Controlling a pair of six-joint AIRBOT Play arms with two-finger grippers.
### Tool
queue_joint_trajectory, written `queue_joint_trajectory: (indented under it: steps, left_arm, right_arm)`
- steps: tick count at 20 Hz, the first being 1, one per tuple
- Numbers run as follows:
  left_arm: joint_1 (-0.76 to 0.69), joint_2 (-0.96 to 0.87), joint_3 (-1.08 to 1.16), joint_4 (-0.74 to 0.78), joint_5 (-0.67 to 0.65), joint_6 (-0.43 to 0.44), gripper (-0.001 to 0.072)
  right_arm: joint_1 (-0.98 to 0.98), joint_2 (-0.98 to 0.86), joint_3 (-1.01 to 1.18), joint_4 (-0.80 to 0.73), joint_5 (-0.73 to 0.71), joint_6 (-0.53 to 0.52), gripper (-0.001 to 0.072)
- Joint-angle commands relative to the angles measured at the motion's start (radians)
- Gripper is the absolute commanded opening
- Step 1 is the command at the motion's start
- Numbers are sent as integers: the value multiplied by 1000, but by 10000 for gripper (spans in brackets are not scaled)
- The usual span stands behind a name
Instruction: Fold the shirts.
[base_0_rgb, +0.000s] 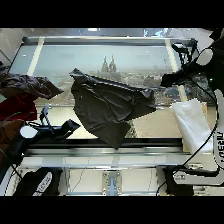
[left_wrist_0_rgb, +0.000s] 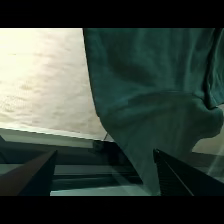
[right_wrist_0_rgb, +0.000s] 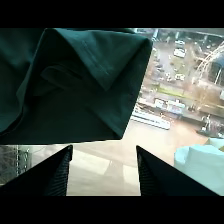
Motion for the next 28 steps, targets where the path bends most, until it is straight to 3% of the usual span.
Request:
queue_joint_trajectory:
  steps: [1, 4, 8, 10, 12, 15, 16, 18, 19, 21, 24, 28]
  left_arm:
    - [-134, -47, -60, -94, 155, 0, 699]
    - [-169, -167, -59, -186, 173, 34, 699]
    - [-192, -283, -57, -475, 245, 285, 678]
    - [-199, -336, -57, -582, 268, 377, 621]
    - [-199, -385, -56, -697, 286, 477, 620]
    - [-206, -455, -38, -825, 286, 594, 559]
    - [-214, -475, -25, -839, 286, 601, 422]
    - [-232, -486, 3, -838, 286, 627, 64]
    - [-235, -484, 15, -838, 284, 642, 17]
    - [-235, -484, 38, -838, 266, 642, 17]
    - [-235, -484, 51, -838, 266, 642, 16]
    - [-235, -484, 51, -838, 222, 641, 15]
  right_arm:
    - [5, 1, -3, 19, 23, -2, 436]
    - [5, 1, -3, 30, 61, -2, 436]
    - [5, 1, -3, 32, 78, -2, 436]
    - [5, 1, -3, 42, 78, -2, 435]
    - [5, 1, -3, 66, 77, -2, 435]
    - [5, 1, -3, 99, 74, -2, 435]
    - [5, 1, -3, 105, 74, -2, 434]
    - [5, 0, -3, 108, 74, -2, 433]
    - [5, -3, -4, 110, 74, -2, 426]
    - [21, -17, -20, 122, 73, -20, 401]
    - [101, -65, -79, 115, 26, -138, 401]
    - [220, -178, -95, -54, -194, -186, 408]
